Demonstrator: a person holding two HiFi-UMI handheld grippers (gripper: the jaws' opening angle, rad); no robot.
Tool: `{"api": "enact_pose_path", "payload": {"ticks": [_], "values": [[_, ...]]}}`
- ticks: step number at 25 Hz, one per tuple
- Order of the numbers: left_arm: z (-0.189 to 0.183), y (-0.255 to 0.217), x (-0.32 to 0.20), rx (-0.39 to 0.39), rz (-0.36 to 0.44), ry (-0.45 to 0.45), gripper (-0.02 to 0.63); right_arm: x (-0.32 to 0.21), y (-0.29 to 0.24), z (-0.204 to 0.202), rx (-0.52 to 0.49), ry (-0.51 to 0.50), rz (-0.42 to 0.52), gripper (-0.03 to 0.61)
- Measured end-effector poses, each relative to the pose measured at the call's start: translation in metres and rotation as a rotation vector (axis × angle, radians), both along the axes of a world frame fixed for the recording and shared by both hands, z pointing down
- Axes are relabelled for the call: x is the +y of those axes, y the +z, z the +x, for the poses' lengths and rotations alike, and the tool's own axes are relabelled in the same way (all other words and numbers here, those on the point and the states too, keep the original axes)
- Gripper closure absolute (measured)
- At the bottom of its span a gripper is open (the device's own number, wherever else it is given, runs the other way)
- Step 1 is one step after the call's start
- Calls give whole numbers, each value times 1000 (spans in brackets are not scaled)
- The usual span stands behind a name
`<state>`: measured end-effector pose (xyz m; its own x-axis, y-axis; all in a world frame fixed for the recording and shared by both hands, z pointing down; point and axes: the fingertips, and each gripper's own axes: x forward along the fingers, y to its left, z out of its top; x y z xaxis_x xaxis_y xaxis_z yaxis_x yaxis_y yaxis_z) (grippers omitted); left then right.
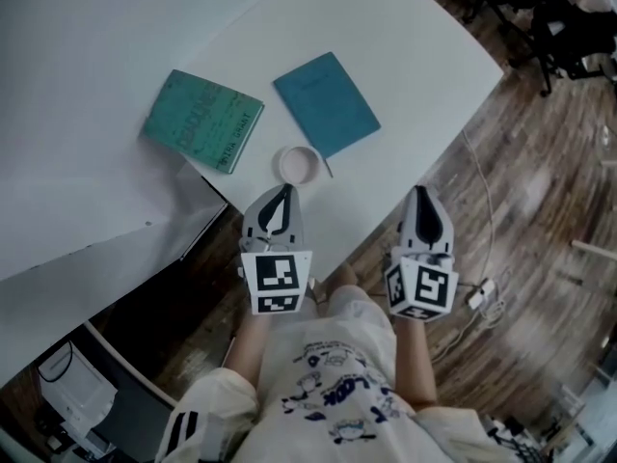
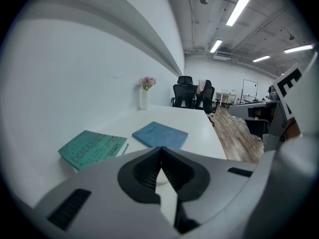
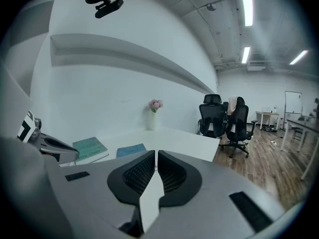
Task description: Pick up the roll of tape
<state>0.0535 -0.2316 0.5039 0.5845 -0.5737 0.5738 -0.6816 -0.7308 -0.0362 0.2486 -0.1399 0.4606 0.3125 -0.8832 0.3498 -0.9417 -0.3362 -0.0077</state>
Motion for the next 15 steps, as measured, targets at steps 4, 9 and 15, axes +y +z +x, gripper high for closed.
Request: {"api": "enact_pose_path", "payload": {"ticks": [4, 9, 15], "values": [[13, 22, 3, -27, -54, 50, 611, -4, 14, 8, -13, -6, -25, 560], [28, 47, 5, -57, -104, 101, 601, -8, 30, 14, -31, -15, -56, 560], [41, 71, 6, -108, -159, 165, 521, -11, 49, 18, -51, -26, -88, 560]]}}
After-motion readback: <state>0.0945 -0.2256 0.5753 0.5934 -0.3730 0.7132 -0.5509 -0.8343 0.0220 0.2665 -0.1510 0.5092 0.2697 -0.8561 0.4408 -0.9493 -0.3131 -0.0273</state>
